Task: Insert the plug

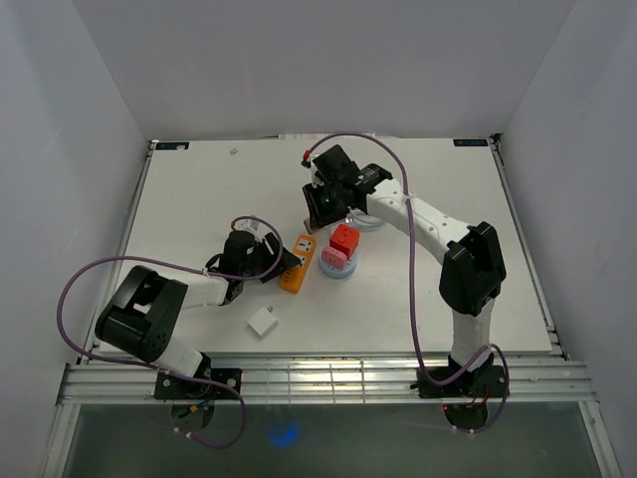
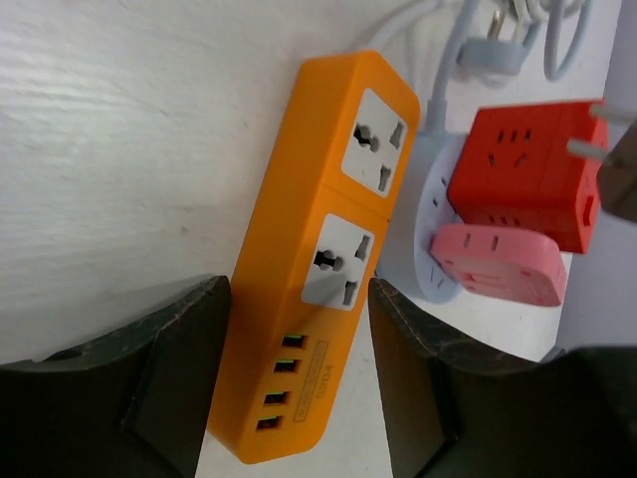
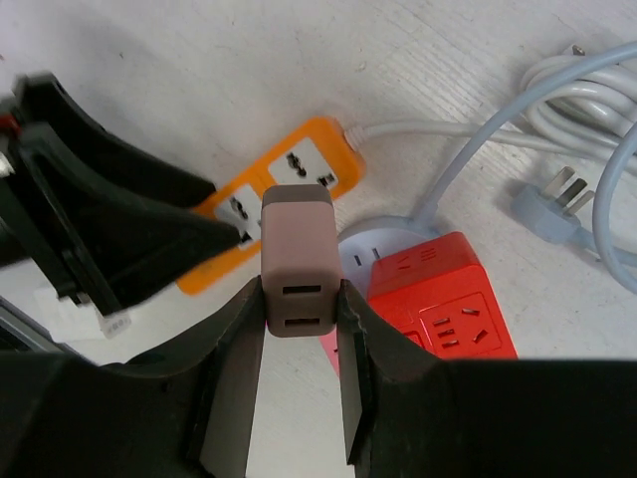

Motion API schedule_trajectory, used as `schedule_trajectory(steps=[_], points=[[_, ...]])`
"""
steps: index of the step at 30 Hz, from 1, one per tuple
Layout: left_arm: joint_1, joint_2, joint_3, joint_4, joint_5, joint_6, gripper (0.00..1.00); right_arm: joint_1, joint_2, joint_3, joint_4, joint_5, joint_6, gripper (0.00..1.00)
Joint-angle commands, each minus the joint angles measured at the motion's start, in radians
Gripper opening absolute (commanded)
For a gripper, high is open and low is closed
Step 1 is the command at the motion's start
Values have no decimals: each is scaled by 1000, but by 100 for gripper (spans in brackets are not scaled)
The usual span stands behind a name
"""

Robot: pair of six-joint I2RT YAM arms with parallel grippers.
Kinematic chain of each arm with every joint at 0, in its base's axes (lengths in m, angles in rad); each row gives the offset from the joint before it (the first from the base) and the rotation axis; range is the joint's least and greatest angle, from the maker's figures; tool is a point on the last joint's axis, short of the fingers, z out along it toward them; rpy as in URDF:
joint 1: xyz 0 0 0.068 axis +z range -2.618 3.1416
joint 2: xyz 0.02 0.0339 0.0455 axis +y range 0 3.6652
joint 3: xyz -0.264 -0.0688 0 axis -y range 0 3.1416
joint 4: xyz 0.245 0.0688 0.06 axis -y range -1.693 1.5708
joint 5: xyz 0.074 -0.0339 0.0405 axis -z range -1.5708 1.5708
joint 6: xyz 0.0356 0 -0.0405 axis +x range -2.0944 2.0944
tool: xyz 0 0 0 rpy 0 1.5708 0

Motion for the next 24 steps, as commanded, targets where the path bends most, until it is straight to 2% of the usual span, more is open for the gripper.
schedule_trajectory(steps=[1, 4, 8, 14, 16, 19, 24], points=[[-64, 0, -37, 56, -46, -52, 68, -2, 35, 116, -58, 30, 141, 8], [-128, -12, -58, 83, -113, -89, 66, -3, 69, 214, -175, 91, 215, 8], [-191, -41, -69, 103, -168, -130, 66, -2, 54, 230, -250, 150, 262, 8], [-263, -27, -61, 149, -168, -155, 68, -2, 29, 155, -278, 76, 314, 8], [-268, -38, -74, 162, -164, -160, 69, -2, 62, 168, -296, 69, 316, 8], [-268, -84, -95, 176, -164, -135, 70, 1, 120, 234, -347, -31, 296, 8], [-266, -177, -120, 131, -194, -98, 74, 11, 155, 268, -398, -30, 296, 8]])
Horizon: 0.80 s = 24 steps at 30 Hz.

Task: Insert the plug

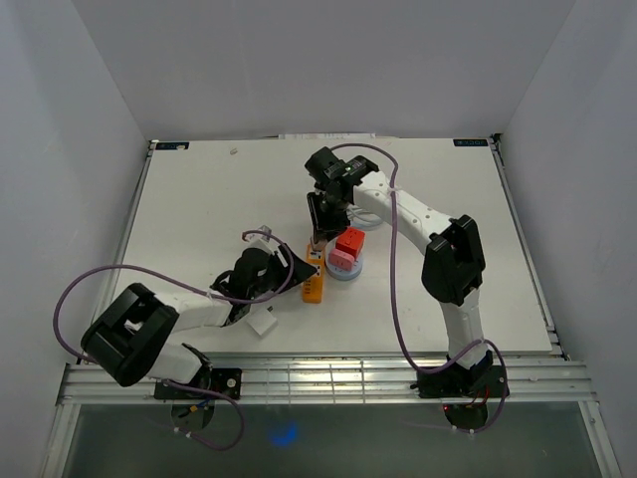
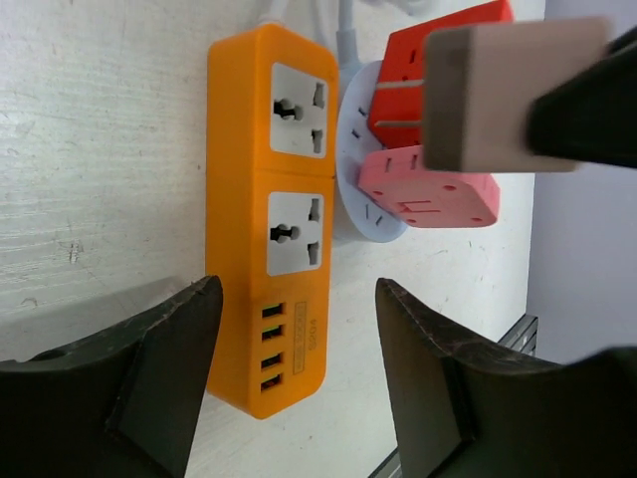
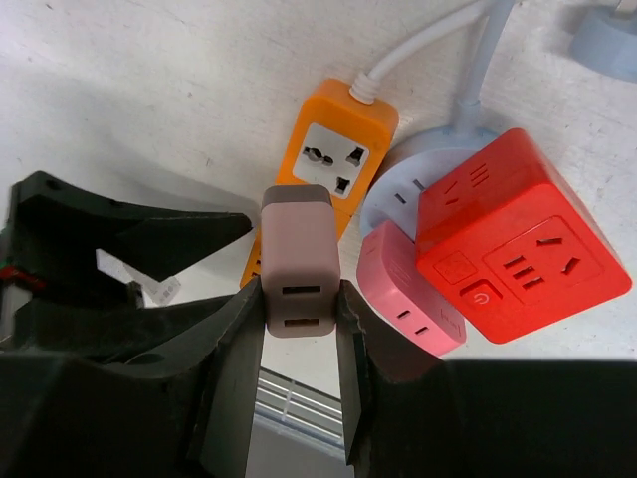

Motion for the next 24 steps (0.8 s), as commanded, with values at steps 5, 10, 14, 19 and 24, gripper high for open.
schedule_trajectory(steps=[5, 10, 14, 19, 24], points=[[56, -177, -21, -124, -88, 46, 77, 10, 8, 28, -81, 10, 48, 8], [93, -269, -32, -147, -88, 76, 77, 8, 5, 5, -79, 41, 100, 8], [117, -298, -32, -178, -81, 93, 77, 10, 22, 11, -65, 46, 146, 8], [128, -344, -36, -226, -98, 93, 77, 8, 75, 54, -81, 53, 171, 8], [136, -384, -29, -262, -99, 95, 79, 8, 98, 71, -81, 96, 203, 8]])
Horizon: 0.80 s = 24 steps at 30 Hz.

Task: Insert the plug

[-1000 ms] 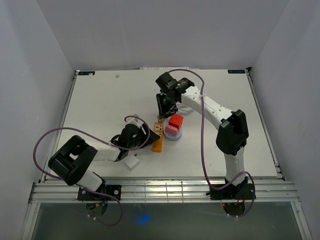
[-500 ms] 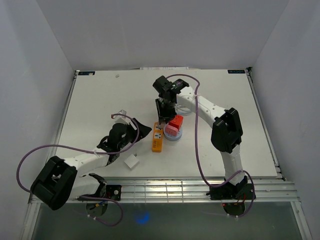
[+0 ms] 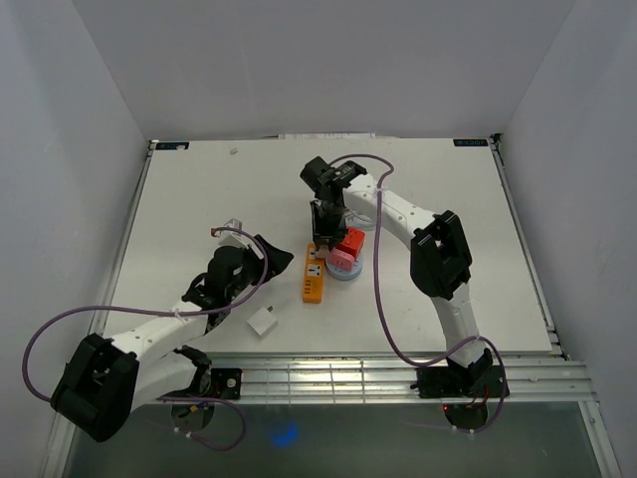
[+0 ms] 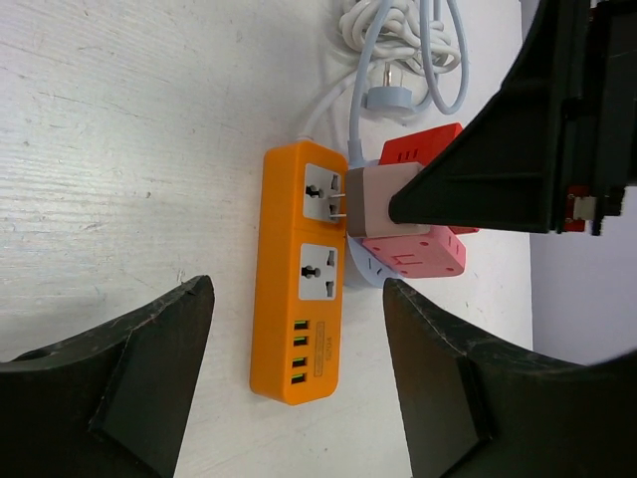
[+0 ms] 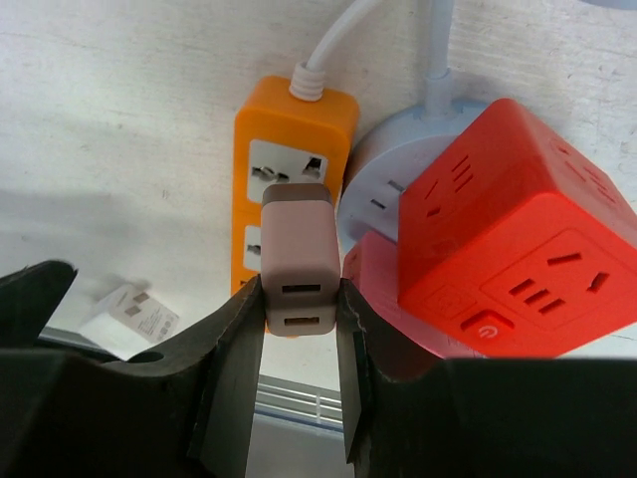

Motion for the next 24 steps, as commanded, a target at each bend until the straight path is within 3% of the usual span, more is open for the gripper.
schedule_trajectory(steps=[1, 11, 24], points=[[11, -38, 6, -45, -13, 17, 79, 3, 3, 49, -19, 54, 46, 8], [11, -49, 2, -45, -11, 23, 80, 3, 30, 58, -38, 97, 77, 8], [11, -58, -15, -43, -22, 15, 80, 14, 54, 55, -44, 46, 110, 8]])
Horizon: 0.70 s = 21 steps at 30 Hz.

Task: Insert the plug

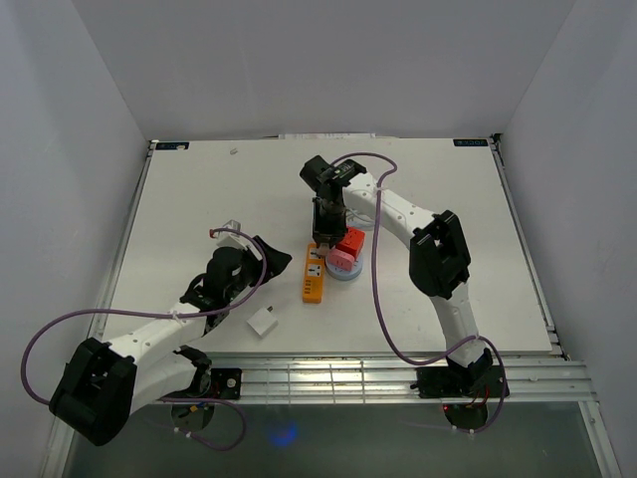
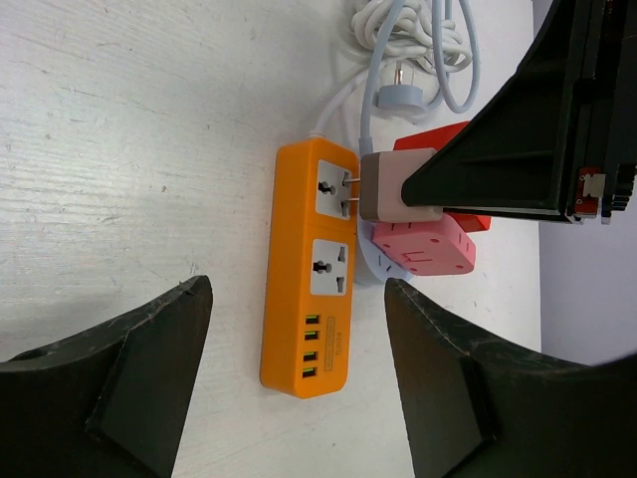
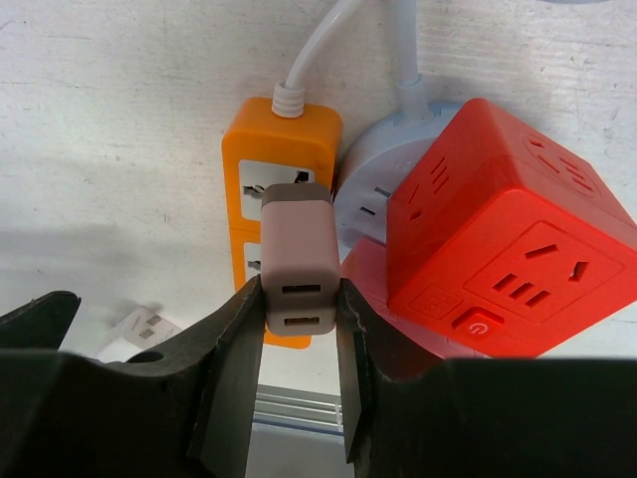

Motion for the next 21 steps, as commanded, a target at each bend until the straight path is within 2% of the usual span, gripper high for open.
schedule_trajectory(steps=[1, 6, 14, 21], points=[[6, -25, -13, 1, -14, 7, 80, 13, 30, 30, -24, -6, 31, 8], [6, -31, -15, 1, -14, 7, 80, 21, 43, 20, -35, -8, 40, 8], [6, -39, -22, 1, -16, 7, 80, 27, 63, 20, -61, 74, 54, 8], [6, -31, -18, 1, -8, 12, 80, 36, 132, 112, -141, 160, 62, 8]])
